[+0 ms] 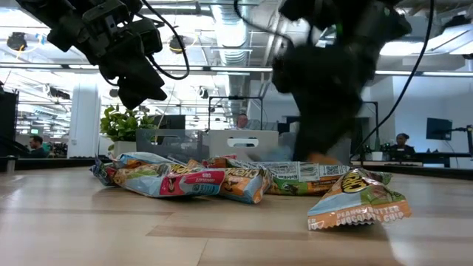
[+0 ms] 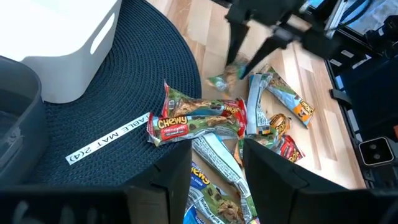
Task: Pick and place Granola Bars by type
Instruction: Put the orange granola bar into the white bin
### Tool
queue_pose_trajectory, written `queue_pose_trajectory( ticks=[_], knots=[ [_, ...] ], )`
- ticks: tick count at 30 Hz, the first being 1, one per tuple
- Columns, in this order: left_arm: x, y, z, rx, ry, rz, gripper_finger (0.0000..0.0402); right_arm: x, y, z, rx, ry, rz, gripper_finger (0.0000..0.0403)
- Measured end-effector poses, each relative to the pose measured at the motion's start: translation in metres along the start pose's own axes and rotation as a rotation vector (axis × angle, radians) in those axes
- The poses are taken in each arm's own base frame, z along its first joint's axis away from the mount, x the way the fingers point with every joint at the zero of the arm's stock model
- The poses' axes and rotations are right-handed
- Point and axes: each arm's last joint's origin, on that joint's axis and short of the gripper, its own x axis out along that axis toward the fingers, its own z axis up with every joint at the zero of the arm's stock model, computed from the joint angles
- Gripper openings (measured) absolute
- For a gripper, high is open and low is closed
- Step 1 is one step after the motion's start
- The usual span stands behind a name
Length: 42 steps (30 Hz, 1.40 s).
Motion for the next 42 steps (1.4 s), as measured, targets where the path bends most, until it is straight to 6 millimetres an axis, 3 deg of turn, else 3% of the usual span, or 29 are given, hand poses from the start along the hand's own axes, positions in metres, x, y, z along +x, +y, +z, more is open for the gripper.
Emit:
queue_pose_trajectory(
  ticks=[10,15,21,24,29,35,42],
  knots=[
    [0.0,0.001,0.0,0.013,-0.001,0.026,0.0136,-0.061,-0.011,0.033,0.057,-0.226,0.052,0.0087],
    [0.0,0.001,0.0,0.013,-0.002,0.026,0.0136,-0.098,-0.041,0.058,0.172,-0.424,-0.031,0.0087],
    [0.0,0.001,0.001,0.011,-0.015,0.027,0.0136,-0.119,-0.087,0.093,0.256,-0.607,-0.104,0.0087],
    [0.0,0.001,0.002,-0.005,-0.029,0.041,0.0136,-0.121,-0.108,0.107,0.3,-0.656,-0.067,0.0087],
    [0.0,0.001,0.002,-0.045,-0.038,0.062,0.0136,-0.099,-0.135,0.124,0.358,-0.648,0.007,0.0087],
    [0.0,0.002,0.002,-0.082,-0.042,0.074,0.0137,-0.069,-0.151,0.128,0.386,-0.556,0.055,0.0087],
    [0.0,0.002,0.002,-0.11,-0.048,0.092,0.0137,-0.068,-0.159,0.13,0.328,-0.565,0.019,0.0099]
  ],
)
